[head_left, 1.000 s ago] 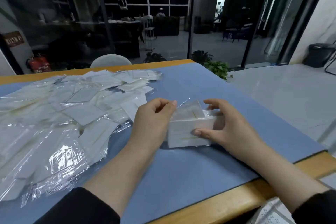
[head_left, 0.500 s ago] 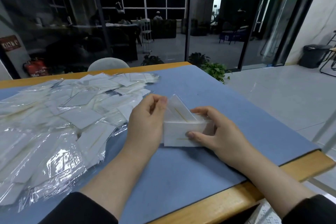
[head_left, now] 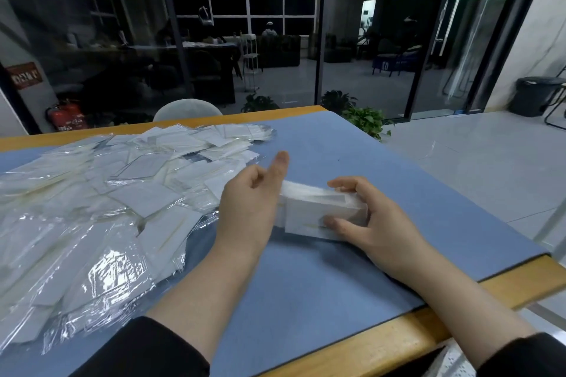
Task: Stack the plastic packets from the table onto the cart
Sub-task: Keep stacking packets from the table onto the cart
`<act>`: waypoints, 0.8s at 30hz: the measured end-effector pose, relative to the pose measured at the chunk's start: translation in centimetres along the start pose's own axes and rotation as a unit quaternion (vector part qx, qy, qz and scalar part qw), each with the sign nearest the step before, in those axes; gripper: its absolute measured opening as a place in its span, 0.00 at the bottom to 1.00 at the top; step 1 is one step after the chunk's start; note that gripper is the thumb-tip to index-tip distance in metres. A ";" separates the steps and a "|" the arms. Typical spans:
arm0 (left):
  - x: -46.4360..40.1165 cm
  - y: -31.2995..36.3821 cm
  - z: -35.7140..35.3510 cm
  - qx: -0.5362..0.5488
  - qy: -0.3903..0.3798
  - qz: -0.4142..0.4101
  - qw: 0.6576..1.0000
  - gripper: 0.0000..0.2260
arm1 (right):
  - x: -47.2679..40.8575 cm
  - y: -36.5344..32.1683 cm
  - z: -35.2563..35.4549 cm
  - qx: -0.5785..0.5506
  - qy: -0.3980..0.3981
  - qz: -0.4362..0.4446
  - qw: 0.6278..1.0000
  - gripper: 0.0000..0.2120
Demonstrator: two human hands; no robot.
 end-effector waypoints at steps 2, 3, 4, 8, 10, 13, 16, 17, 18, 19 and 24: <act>-0.4 -0.8 0.0 -0.037 0.017 0.003 0.999 0.11 | 0.1 0.0 -0.3 0.003 -0.009 -0.002 1.000 0.19; -0.6 -1.1 0.2 -0.048 0.025 0.010 0.999 0.04 | 0.1 0.0 -0.4 0.001 -0.010 -0.004 1.000 0.19; -0.7 -1.5 0.2 -0.044 0.027 0.021 0.998 0.04 | 0.1 -0.1 -0.3 -0.005 -0.011 -0.007 1.000 0.18; -0.4 -1.6 -0.6 0.009 -0.009 0.047 0.999 0.07 | -0.2 -0.5 -0.4 -0.031 -0.013 -0.014 0.999 0.18; -0.2 -1.5 -0.9 0.015 -0.015 0.036 0.999 0.08 | -0.2 -0.7 -1.0 -0.034 -0.021 -0.016 0.999 0.21; 0.0 -1.7 -1.1 -0.012 -0.022 0.026 0.999 0.04 | -0.3 -0.7 -1.5 -0.015 -0.001 0.002 1.000 0.31; 0.4 -1.9 -1.6 -0.019 -0.043 0.027 0.999 0.03 | -0.3 -0.9 -1.2 -0.017 0.014 0.014 1.000 0.31; 0.5 -1.7 -1.7 -0.022 -0.046 0.026 0.998 0.04 | -0.2 -1.0 -1.2 -0.007 0.007 0.024 1.000 0.29; 0.6 -1.7 -1.8 -0.024 -0.049 0.024 0.998 0.04 | -0.2 -1.1 -1.3 0.003 0.002 0.031 1.000 0.28; 0.6 -1.7 -2.0 -0.028 -0.055 0.019 0.998 0.06 | -0.1 -1.1 -1.3 0.011 -0.001 0.032 0.999 0.27; 1.0 -1.6 -2.8 -0.055 -0.105 0.002 0.993 0.09 | -0.1 -1.2 -1.4 0.033 -0.001 0.027 0.999 0.26</act>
Point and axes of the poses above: each hand's wrist, its own x-axis away from the middle knuckle, its own z-axis out of the back of the hand, y = z × x, the point moved 10 cm from there along -x, towards the middle knuckle, and after that the axes turned 14 degrees about y, right-handed, at the moved point
